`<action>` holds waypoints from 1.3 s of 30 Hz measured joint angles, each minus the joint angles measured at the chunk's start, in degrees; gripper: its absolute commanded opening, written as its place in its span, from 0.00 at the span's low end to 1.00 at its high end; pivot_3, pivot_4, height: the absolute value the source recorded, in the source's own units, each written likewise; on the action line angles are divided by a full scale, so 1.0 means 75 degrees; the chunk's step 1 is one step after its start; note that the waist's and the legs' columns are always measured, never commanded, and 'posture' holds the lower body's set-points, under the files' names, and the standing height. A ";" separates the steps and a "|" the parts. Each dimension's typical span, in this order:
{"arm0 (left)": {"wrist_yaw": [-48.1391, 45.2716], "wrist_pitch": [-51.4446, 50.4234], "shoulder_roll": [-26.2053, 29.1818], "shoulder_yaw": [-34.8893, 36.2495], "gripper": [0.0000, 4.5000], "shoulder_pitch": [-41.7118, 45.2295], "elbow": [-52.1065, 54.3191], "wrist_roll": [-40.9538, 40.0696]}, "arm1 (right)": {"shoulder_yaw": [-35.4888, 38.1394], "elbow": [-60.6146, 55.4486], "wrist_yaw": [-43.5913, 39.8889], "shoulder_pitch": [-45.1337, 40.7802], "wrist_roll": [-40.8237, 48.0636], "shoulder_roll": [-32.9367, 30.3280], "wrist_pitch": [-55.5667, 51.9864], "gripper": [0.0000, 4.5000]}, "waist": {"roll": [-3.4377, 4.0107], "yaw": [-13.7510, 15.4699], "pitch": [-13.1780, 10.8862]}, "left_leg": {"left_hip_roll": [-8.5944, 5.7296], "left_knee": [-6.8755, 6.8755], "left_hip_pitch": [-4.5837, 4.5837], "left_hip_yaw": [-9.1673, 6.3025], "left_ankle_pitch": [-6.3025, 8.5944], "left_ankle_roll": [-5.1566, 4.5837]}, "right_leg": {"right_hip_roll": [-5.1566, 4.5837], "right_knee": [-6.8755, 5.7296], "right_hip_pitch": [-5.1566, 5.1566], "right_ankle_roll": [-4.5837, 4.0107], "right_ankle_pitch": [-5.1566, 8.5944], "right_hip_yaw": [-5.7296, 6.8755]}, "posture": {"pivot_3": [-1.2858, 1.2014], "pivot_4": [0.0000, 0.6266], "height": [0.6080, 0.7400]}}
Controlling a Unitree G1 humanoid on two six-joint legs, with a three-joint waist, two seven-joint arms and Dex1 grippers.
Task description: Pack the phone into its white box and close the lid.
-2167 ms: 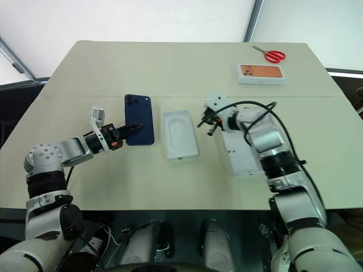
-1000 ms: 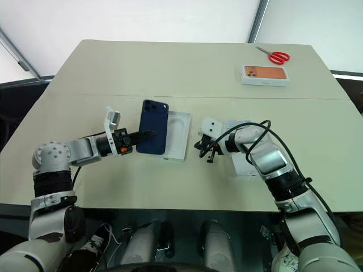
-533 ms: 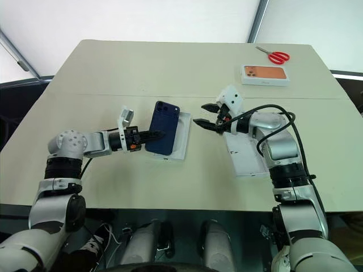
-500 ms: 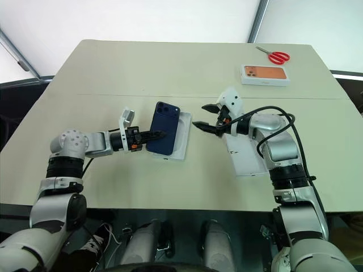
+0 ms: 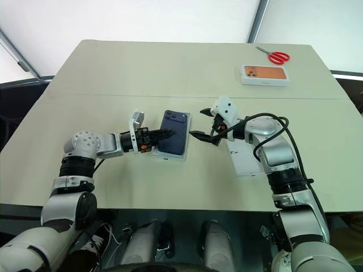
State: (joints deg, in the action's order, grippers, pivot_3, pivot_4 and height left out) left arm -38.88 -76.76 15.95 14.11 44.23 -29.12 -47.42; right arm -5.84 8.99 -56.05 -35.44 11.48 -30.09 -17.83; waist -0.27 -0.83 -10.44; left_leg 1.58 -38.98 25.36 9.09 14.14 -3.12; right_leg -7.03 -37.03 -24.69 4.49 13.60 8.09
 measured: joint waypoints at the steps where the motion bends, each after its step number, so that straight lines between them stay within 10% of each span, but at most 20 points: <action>1: 0.0009 -0.0076 -0.0001 0.0020 0.94 0.0010 0.0095 -0.0051 | -0.0002 0.0014 0.0014 0.0000 -0.0017 0.0000 0.0055 1.00 | 0.0001 -0.0001 0.0001 | 0.0000 0.0000 -0.0003 0.0000 0.0000 0.0000 | 0.0001 0.0000 0.0004 0.0000 0.0000 0.0000 | 0.52 0.24 0.98; 34: -0.0156 0.0335 0.1576 -0.0318 0.99 -0.0104 0.1253 0.0471 | -0.0239 0.0428 0.0045 -0.0236 -0.0308 0.0282 0.0440 1.00 | 0.0003 -0.0003 0.0001 | -0.0001 0.0000 -0.0001 -0.0002 0.0001 0.0001 | 0.0007 0.0001 0.0003 -0.0001 0.0000 0.0001 | 0.52 0.24 0.98; 39: 0.0036 0.1190 0.1675 -0.0503 0.57 -0.0070 0.0880 0.1153 | -0.0265 0.0475 0.0100 -0.0225 -0.0337 0.0308 0.0443 0.57 | 0.0003 0.0000 0.0001 | -0.0001 0.0000 0.0000 -0.0001 0.0001 0.0001 | 0.0006 0.0001 0.0003 0.0000 0.0000 0.0001 | 0.52 0.24 0.98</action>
State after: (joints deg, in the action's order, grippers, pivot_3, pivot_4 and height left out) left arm -38.61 -67.83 28.51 10.34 43.70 -22.52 -38.77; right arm -7.83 12.55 -55.30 -37.13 8.95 -27.78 -14.51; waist -0.24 -0.83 -10.44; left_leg 1.57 -38.98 25.36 9.09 14.14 -3.11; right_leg -6.99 -37.02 -24.67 4.48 13.60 8.10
